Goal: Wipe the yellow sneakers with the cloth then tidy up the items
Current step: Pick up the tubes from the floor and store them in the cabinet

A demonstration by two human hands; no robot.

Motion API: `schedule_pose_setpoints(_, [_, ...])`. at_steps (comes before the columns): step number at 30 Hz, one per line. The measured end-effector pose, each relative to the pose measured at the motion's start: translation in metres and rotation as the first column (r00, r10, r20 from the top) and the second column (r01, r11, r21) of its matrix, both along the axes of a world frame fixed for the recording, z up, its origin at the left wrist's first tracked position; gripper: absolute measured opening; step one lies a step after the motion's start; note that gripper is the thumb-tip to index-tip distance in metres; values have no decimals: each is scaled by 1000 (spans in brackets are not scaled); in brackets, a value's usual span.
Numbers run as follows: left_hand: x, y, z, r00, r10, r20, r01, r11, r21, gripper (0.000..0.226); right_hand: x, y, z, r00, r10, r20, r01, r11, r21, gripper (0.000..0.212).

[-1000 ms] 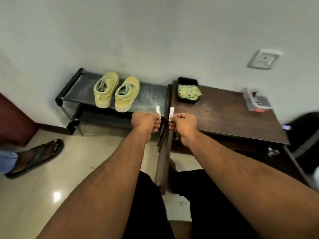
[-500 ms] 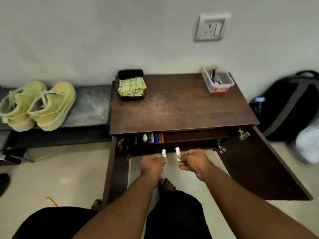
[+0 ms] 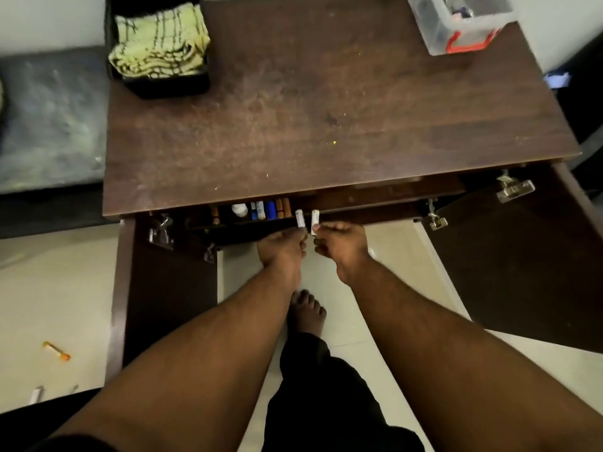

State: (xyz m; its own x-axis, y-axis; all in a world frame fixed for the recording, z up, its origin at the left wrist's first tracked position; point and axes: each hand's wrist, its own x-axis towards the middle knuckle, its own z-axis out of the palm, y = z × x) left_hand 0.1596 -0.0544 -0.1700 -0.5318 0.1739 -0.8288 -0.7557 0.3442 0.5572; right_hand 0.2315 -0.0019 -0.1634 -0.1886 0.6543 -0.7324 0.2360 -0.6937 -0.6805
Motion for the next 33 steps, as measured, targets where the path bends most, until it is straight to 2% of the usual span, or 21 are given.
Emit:
schedule_pose_setpoints(10, [-1, 12, -11, 971, 234, 53, -239, 960, 145, 14, -21, 12, -13, 997, 73, 4, -73, 993, 88, 8])
schedule_pose_setpoints(13, [-4, 15, -12, 954, 294, 65, -300, 942, 149, 14, -24, 16, -17, 993, 78, 85, -91, 983, 159, 11])
schedule_pose_setpoints(20, [-4, 18, -16, 945, 326, 24, -326, 934, 144, 19, -35, 21, -28, 965, 122, 232, -186, 942, 280, 8])
schedule_pose_setpoints(24, [-7, 14, -12, 944, 328, 30, -329, 934, 141, 15, -41, 19, -28, 932, 147, 330, -249, 924, 291, 5])
schedule_pose_setpoints(30, [-21, 14, -8, 934, 356, 34, -357, 925, 131, 11, -50, 18, -26, 930, 162, 331, -265, 918, 296, 6])
schedule_pose_setpoints(33, [-24, 12, -9, 934, 354, 49, -357, 925, 130, 18, -51, 17, -27, 937, 159, 311, -259, 914, 311, 5])
